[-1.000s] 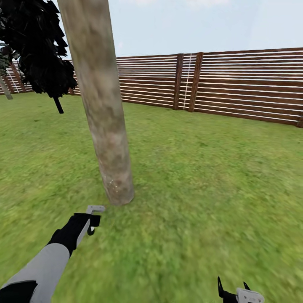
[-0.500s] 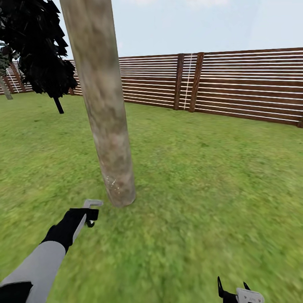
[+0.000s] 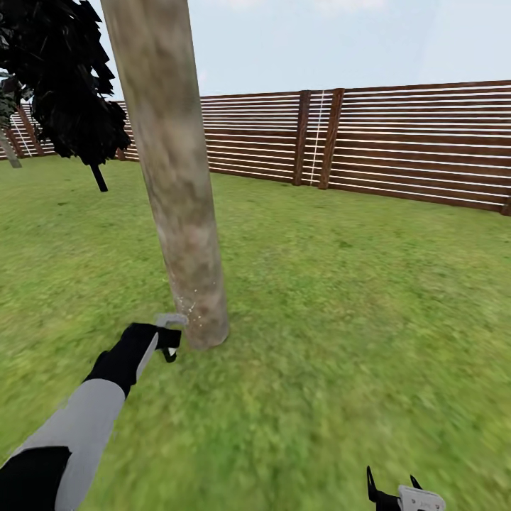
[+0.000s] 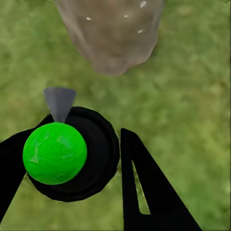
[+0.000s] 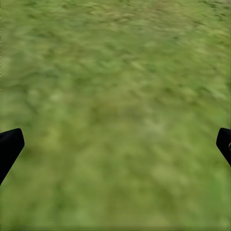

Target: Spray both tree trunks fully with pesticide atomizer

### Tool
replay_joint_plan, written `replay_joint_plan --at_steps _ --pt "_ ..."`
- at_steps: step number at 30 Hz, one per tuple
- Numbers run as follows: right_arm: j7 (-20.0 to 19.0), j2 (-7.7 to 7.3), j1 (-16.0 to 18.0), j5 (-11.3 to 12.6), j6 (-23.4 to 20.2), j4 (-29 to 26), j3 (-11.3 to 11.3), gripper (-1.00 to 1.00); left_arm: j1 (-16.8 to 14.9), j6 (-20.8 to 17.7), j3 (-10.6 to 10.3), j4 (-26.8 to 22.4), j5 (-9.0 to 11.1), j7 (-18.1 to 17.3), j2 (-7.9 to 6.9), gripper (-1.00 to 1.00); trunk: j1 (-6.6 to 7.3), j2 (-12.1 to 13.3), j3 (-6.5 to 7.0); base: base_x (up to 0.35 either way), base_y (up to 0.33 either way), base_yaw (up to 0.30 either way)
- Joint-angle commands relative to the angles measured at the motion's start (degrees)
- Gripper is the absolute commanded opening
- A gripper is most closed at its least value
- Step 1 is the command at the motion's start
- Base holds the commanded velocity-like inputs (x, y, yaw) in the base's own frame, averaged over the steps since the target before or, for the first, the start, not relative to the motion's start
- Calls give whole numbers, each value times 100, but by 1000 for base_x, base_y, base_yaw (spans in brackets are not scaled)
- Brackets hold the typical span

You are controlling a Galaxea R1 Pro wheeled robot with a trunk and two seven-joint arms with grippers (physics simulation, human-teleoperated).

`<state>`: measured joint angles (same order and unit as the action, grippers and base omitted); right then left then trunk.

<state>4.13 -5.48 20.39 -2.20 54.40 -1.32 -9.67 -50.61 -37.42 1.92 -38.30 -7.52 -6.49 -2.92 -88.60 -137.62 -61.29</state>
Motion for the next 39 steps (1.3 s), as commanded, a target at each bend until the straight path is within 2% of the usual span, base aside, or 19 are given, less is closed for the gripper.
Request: replay_joint_plan --at_steps 1,3,6,8,9,10,14,16,18,19,20,22,24,27,28,30,32,36,39 --pt "0 0 0 0 0 0 0 100 -17 1 -3 -7 -80 4 154 -100 0 0 0 0 0 0" --pt "-6 2 0 1 -10 0 4 100 -73 -57 10 -81 -72 1 263 -100 0 0 0 0 0 0" --pt "-1 3 0 9 -24 -20 1 100 -95 -127 40 -167 -56 -71 -125 -100 0 0 0 0 0 0" --pt "0 3 0 9 -19 -32 0 100 -96 -141 31 -188 -76 -464 -324 -100 0 0 0 0 0 0" --pt "3 3 0 9 -13 -39 0 100 -93 -144 10 -199 -92 -561 -294 -100 0 0 0 0 0 0" --pt "8 3 0 9 -9 -44 3 100 -98 -276 -6 -567 -93 -634 -110 -100 0 0 0 0 0 0" --pt "9 3 0 9 -9 -27 1 100 -84 -576 -1 -924 -104 -666 -140 -100 0 0 0 0 0 0" --pt "9 3 0 9 -9 -20 0 100 -92 -587 30 -937 -118 -668 -293 -100 0 0 0 0 0 0" --pt "9 3 0 9 -9 -18 0 100 -101 -594 38 -951 -76 -669 -589 -100 0 0 0 0 0 0" --pt "9 3 0 9 -9 -18 0 100 -101 -601 19 -1015 -71 -669 -617 -100 0 0 0 0 0 0" --pt "9 3 0 9 -9 -18 0 100 -100 -606 6 -1071 -71 -669 -597 -100 0 0 0 0 0 0" --pt "9 3 0 9 -9 -13 0 100 -97 -700 -115 -1141 -87 -669 -364 -100 0 0 0 0 0 0" --pt "9 3 0 9 -9 -9 0 100 -95 -1177 -584 -1454 -72 -671 -121 -100 0 0 0 0 0 0" --pt "6 3 0 3 -9 -9 0 100 -96 -1516 -668 -1816 -62 -685 -128 -100 0 0 0 0 0 0" --pt "3 3 0 1 -6 -9 0 100 -93 -1562 -618 -1861 -80 -692 -199 -100 0 0 0 0 0 0" --pt "1 3 0 0 -4 -8 0 100 -111 -1585 -284 -1882 -69 -695 -562 -100 0 0 0 0 0 0" --pt "0 3 0 0 -1 -3 0 100 -211 -1603 -168 -1893 -60 -695 -714 -100 0 0 0 0 0 0" --pt "0 3 0 0 0 0 0 100 -270 -1943 -558 -2043 -71 -695 -129 -100 0 0 0 0 0 0" --pt "-2 8 0 0 0 0 0 100 -319 -2004 -630 -2171 -66 -695 93 -100 0 0 0 0 0 0"
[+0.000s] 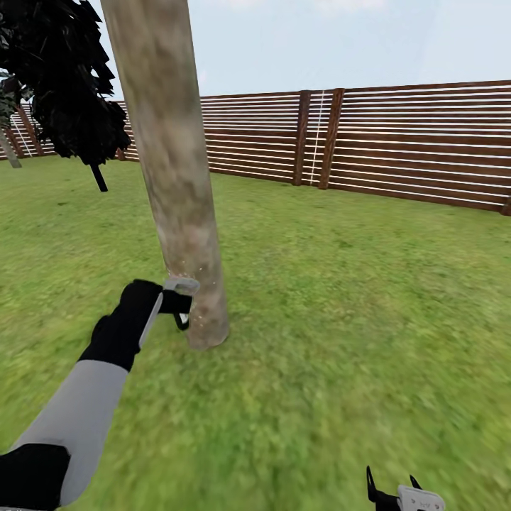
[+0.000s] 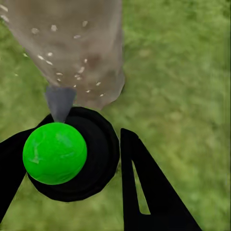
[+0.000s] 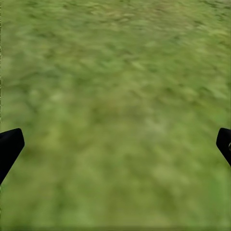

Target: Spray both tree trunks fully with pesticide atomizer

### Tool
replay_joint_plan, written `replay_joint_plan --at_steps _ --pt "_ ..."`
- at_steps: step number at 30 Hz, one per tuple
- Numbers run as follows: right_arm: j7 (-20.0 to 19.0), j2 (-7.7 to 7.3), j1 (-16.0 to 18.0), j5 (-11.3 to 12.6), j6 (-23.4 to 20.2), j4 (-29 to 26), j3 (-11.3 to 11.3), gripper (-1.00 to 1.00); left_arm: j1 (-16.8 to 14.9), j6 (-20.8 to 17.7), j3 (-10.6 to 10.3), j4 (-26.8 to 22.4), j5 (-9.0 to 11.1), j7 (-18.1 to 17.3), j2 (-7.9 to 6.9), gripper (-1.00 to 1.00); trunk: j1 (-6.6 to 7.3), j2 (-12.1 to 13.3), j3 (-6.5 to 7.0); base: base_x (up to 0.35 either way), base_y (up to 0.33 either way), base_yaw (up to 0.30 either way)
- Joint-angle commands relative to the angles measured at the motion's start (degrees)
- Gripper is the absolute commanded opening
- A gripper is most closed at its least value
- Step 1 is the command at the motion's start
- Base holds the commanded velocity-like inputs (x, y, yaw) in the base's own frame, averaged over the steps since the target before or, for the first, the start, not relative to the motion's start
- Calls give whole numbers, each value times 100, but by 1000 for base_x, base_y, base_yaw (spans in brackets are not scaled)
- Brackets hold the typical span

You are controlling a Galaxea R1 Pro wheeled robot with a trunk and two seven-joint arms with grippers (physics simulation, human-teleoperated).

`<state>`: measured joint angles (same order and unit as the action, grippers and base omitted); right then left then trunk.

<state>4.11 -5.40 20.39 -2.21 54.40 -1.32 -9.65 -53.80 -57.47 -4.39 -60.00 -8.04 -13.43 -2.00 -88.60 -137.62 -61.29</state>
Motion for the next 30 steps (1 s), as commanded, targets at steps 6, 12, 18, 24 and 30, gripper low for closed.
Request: replay_joint_plan --at_steps 6,12,18,24,30 --pt "-5 28 0 0 0 0 -1 100 -300 -18 228 -7 84 -65 -615 -100 0 0 0 0 0 0" --pt "-6 39 0 -8 0 0 1 100 -514 -68 62 -31 124 -229 -234 -100 0 0 0 0 0 0" --pt "-6 39 0 -8 0 0 -1 100 -736 -79 111 74 138 -238 -854 -100 0 0 0 0 0 0" --pt "-7 39 0 -7 0 0 -1 100 -660 -81 48 -1 169 -247 -226 -100 0 0 0 0 0 0" --pt "-7 39 0 -8 0 0 -1 100 -616 -44 59 259 174 -257 -877 -100 0 0 0 0 0 0"
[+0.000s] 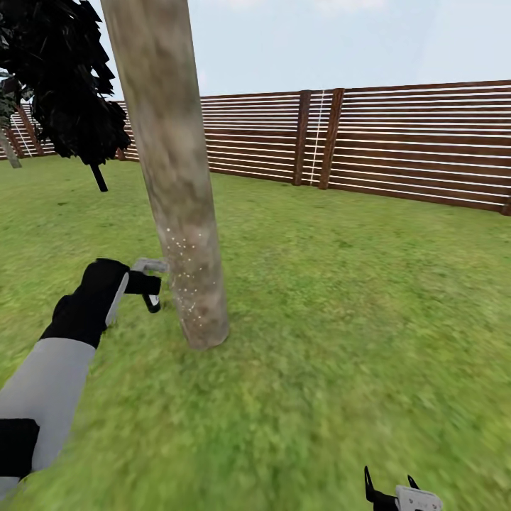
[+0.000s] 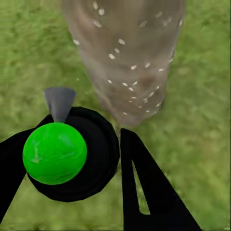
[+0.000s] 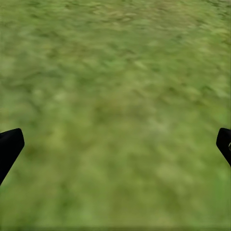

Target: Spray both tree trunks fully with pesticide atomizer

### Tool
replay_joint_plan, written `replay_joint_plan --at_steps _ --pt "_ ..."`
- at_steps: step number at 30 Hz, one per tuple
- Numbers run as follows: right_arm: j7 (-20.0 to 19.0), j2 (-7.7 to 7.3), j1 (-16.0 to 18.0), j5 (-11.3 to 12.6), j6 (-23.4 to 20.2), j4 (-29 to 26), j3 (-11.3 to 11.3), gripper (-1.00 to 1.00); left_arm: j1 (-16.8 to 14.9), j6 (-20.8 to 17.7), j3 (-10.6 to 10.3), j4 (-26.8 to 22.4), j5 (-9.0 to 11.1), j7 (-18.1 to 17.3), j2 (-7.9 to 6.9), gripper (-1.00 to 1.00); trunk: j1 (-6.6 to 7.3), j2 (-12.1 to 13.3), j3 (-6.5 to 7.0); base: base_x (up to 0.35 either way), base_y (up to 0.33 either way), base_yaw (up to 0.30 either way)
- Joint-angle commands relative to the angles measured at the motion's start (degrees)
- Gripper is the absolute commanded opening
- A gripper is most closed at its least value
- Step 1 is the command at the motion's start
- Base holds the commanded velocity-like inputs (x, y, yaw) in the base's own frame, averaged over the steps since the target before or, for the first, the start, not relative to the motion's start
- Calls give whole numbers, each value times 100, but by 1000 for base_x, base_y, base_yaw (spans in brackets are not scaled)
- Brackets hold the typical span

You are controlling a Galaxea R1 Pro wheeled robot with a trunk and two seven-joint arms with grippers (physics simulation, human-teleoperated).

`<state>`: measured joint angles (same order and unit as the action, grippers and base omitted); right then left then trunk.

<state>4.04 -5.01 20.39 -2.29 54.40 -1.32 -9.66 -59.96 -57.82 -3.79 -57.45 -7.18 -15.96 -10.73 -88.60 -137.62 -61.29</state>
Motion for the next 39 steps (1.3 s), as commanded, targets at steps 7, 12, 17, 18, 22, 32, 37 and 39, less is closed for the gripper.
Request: replay_joint_plan --at_steps 7,12,17,18,22,32,37,39 --pt "0 0 0 0 0 0 0 100 692 97 -505 116 39 54 449 -100 0 0 0 0 0 0" --pt "1 0 0 0 0 0 0 100 777 459 450 619 26 70 69 -100 0 0 0 0 0 0" --pt "0 -1 0 0 0 0 0 100 1195 731 543 661 16 168 113 -100 0 0 0 0 0 0" --pt "0 -1 0 0 0 0 0 100 1308 1048 527 708 22 271 136 -100 0 0 0 0 0 0" --pt "0 0 0 0 0 0 0 100 1579 1931 560 1361 81 1432 610 -100 0 0 0 0 0 0" --pt "0 2 0 0 0 0 2 100 1620 2461 606 1652 87 2121 753 -100 0 0 0 103 -25 0" --pt "8 77 0 5 9 0 0 100 1628 2765 865 2014 84 2215 758 -100 0 0 1 36 -253 52" --pt "9 79 0 8 9 0 0 100 1628 2912 902 2026 84 2318 744 -100 0 0 3 1 -272 233"
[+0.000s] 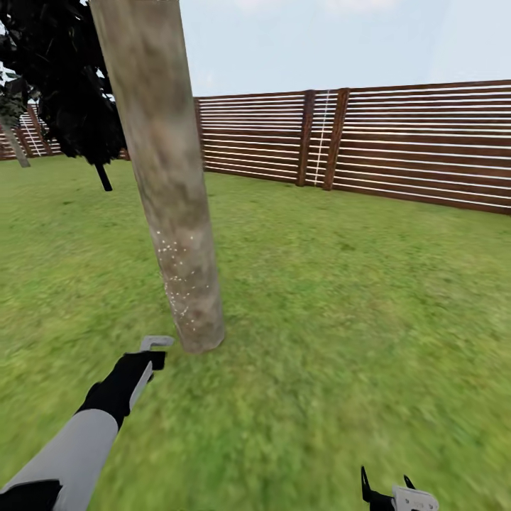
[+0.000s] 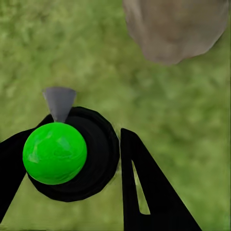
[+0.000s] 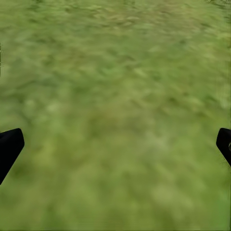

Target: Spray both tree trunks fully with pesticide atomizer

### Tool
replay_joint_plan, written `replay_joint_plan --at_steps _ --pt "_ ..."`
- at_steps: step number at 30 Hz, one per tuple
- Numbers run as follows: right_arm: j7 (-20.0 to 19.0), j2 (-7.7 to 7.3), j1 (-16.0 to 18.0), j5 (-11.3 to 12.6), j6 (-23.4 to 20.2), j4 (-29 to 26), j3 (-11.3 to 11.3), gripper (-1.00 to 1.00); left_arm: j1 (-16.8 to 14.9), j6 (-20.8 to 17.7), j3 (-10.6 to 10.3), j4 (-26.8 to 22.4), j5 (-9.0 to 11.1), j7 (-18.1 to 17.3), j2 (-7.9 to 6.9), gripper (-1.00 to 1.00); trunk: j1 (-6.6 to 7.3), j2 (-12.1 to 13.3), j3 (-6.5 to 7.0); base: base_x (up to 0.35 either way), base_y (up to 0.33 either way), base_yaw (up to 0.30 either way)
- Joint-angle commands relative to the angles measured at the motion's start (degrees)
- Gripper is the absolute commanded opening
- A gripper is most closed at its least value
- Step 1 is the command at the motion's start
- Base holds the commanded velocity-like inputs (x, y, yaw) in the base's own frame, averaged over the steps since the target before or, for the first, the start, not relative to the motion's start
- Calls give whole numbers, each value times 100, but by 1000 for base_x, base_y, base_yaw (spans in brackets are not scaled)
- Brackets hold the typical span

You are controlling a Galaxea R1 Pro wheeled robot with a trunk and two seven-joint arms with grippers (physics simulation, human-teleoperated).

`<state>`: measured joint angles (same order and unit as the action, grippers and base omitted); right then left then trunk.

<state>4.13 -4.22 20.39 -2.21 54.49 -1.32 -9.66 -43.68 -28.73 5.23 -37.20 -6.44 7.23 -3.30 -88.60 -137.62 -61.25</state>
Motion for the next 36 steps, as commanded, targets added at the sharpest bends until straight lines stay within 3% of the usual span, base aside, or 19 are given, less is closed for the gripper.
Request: replay_joint_plan --at_steps 1,12,15,18,25,36 --pt "0 0 0 1 0 0 0 100 0 22 3 1 11 34 6 -100 0 0 2 0 -273 262" --pt "0 0 0 1 1 0 0 100 0 28 4 61 38 182 30 -100 0 0 16 139 -251 193" --pt "0 1 0 3 7 -9 0 100 0 34 4 105 21 360 172 -100 0 0 16 29 -270 3" --pt "1 4 0 1 9 -9 0 100 0 34 4 107 28 558 188 -100 0 0 16 2 -274 0" --pt "1 9 0 1 9 -1 0 100 0 34 13 108 45 579 188 -100 0 0 16 0 -274 34" --pt "2 9 0 1 9 0 0 100 0 34 13 108 100 573 189 -100 0 0 16 0 -274 268"
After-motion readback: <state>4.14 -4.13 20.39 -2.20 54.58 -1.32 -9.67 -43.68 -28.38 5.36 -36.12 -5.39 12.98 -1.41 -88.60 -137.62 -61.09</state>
